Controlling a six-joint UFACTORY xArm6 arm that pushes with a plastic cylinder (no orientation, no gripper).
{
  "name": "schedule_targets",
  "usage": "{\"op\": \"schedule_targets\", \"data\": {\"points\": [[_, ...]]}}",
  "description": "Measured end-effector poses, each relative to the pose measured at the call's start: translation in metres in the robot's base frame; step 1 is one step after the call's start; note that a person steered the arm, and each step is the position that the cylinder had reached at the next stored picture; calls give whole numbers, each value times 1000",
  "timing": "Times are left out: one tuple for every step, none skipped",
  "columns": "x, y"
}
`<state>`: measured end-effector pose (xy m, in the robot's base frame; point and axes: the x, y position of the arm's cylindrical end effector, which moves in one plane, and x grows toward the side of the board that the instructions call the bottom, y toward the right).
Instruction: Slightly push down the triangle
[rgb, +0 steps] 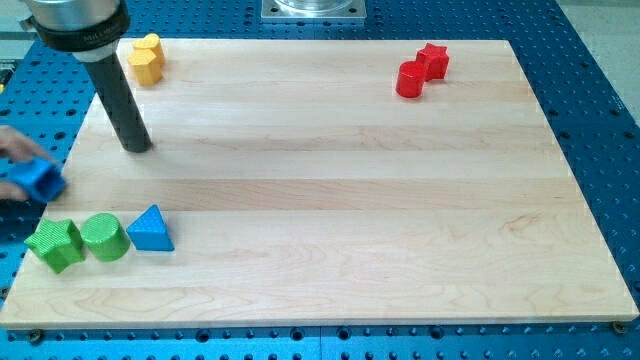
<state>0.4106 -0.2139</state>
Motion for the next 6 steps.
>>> {"op": "schedule_targets", "data": {"points": [[37, 22], [46, 24], [46, 24], [45, 24], [43, 20], [33, 19]]}}
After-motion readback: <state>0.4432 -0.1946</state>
